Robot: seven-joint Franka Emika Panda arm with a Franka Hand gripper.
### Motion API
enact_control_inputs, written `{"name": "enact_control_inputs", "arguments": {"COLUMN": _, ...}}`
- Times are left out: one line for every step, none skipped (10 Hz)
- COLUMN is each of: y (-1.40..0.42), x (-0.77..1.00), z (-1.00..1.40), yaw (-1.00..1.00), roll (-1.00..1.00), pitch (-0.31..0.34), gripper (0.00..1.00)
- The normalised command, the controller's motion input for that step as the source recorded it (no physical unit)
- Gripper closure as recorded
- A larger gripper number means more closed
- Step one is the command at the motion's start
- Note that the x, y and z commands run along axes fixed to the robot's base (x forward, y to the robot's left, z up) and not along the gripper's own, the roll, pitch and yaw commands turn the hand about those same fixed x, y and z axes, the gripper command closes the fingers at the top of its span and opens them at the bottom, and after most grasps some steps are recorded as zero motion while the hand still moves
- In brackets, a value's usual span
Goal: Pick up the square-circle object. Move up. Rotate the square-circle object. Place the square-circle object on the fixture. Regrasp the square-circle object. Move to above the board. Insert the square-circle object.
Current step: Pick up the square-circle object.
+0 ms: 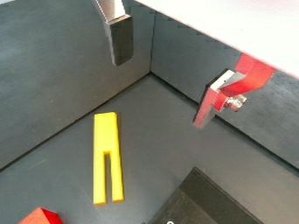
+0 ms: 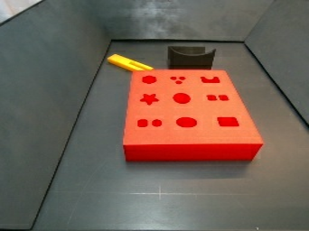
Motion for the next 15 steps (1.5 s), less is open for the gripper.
{"name": "enact_control_inputs", "arguments": {"y": 0.0, "x": 0.0, "z": -0.22, "yaw": 0.19, "roll": 0.0, "pitch": 0.0, "gripper": 0.0}}
{"name": "enact_control_inputs", "arguments": {"y": -0.01, "x": -0.1, "z": -0.36, "yaw": 0.47, "roll": 0.0, "pitch": -0.054, "gripper": 0.0}}
{"name": "enact_control_inputs", "arguments": {"y": -0.07, "x": -0.24, "z": -0.49, "yaw": 0.73, "roll": 0.01, "pitch": -0.144, "gripper": 0.0}}
{"name": "enact_control_inputs", "arguments": {"y": -0.25, "x": -0.28, "z": -0.54, "yaw": 0.83, "roll": 0.09, "pitch": -0.189, "gripper": 0.0}}
{"name": "enact_control_inputs", "arguments": {"y": -0.21, "x": -0.13, "z": -0.59, "yaw": 0.87, "roll": 0.09, "pitch": -0.134, "gripper": 0.0}}
{"name": "enact_control_inputs", "arguments": {"y": -0.21, "x": -0.17, "z": -0.62, "yaw": 0.85, "roll": 0.07, "pitch": -0.16, "gripper": 0.0}}
{"name": "enact_control_inputs", "arguments": {"y": -0.22, "x": -0.2, "z": -0.65, "yaw": 0.85, "roll": 0.06, "pitch": -0.184, "gripper": 0.0}}
{"name": "enact_control_inputs", "arguments": {"y": -0.19, "x": -0.14, "z": -0.68, "yaw": 0.84, "roll": 0.02, "pitch": -0.179, "gripper": 0.0}}
{"name": "enact_control_inputs", "arguments": {"y": -0.17, "x": -0.12, "z": -0.7, "yaw": 0.81, "roll": 0.0, "pitch": -0.173, "gripper": 0.0}}
{"name": "enact_control_inputs", "arguments": {"y": -0.16, "x": -0.19, "z": -0.69, "yaw": 0.76, "roll": 0.0, "pitch": -0.187, "gripper": 0.0}}
{"name": "enact_control_inputs", "arguments": {"y": -0.17, "x": -0.3, "z": -0.68, "yaw": 0.72, "roll": 0.0, "pitch": -0.214, "gripper": 0.0}}
{"name": "enact_control_inputs", "arguments": {"y": -0.17, "x": -0.34, "z": -0.71, "yaw": 0.69, "roll": 0.0, "pitch": -0.243, "gripper": 0.0}}
{"name": "enact_control_inputs", "arguments": {"y": -0.14, "x": -0.35, "z": -0.68, "yaw": 0.61, "roll": 0.04, "pitch": -0.241, "gripper": 0.0}}
{"name": "enact_control_inputs", "arguments": {"y": -0.1, "x": -0.37, "z": -0.67, "yaw": 0.53, "roll": 0.05, "pitch": -0.251, "gripper": 0.0}}
{"name": "enact_control_inputs", "arguments": {"y": -0.07, "x": -0.31, "z": -0.67, "yaw": 0.5, "roll": 0.04, "pitch": -0.249, "gripper": 0.0}}
